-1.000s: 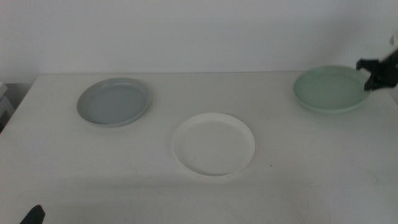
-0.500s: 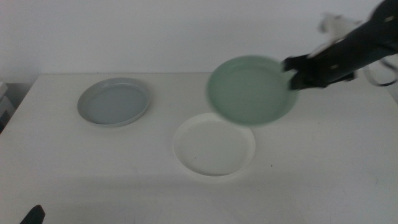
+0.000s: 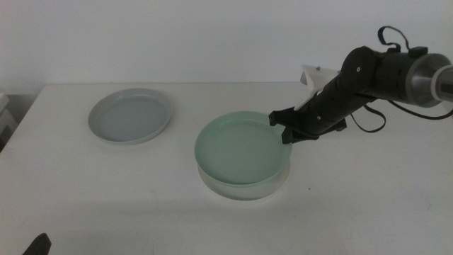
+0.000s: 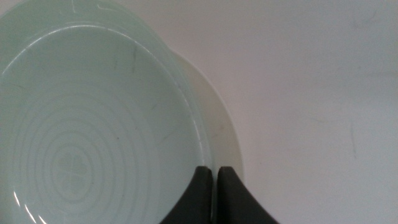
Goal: Stack the three bowls on top of each other.
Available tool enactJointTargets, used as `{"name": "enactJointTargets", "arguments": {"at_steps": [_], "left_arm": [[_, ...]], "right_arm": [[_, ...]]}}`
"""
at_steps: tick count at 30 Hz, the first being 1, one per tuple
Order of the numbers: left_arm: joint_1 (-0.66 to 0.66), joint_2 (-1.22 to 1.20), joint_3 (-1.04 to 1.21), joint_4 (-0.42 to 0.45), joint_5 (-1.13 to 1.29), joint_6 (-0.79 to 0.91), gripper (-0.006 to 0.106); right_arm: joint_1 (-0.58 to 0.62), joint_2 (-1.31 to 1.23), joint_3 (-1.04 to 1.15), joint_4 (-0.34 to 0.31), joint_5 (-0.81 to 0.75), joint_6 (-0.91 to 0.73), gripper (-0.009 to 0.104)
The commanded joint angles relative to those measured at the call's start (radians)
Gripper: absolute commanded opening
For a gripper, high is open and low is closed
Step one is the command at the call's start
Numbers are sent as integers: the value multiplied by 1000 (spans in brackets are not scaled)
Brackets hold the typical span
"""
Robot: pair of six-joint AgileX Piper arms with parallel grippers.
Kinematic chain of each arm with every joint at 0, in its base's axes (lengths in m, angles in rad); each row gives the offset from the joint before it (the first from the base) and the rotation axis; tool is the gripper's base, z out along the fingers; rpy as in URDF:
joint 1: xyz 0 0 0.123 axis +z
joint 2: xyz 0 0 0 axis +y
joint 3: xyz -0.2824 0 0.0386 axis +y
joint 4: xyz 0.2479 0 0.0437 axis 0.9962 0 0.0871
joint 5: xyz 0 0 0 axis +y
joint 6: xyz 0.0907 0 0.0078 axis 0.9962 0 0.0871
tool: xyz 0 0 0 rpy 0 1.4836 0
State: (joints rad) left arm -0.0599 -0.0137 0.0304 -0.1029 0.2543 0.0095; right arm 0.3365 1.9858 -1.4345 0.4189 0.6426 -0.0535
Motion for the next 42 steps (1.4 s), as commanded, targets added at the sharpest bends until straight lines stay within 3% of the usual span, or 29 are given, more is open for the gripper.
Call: {"name": "enactJointTargets", "arguments": {"at_steps": [1, 6, 7, 13, 17, 23, 31, 37, 42], "left_arm": [[1, -14, -4, -14, -78, -9, 105], [1, -14, -4, -14, -78, -9, 105], [1, -14, -4, -14, -78, -9, 105], [1, -14, -4, -14, -78, -9, 105], [1, -14, -4, -14, -78, -9, 105], [1, -14, -4, -14, -78, -9, 105], [1, -14, -4, -14, -78, -9, 105], [1, -14, -4, -14, -78, -9, 105], [1, -14, -4, -14, -78, -9, 105]], "right_arm": [[-2, -48, -26, 15, -26, -13, -1], [-2, -39, -26, 1, -28, -19, 0], [-2, -39, -26, -6, -15, -19, 12], [-5, -51, -47, -14, 52, -19, 42], [-15, -136, -72, -21, 82, -51, 55], [-25, -370, -55, -25, 155, -186, 56], [-24, -752, 278, 77, 33, -322, 52], [-24, -1041, 475, 53, 20, -329, 52], [-24, -1188, 561, -11, 13, -284, 52]]}}
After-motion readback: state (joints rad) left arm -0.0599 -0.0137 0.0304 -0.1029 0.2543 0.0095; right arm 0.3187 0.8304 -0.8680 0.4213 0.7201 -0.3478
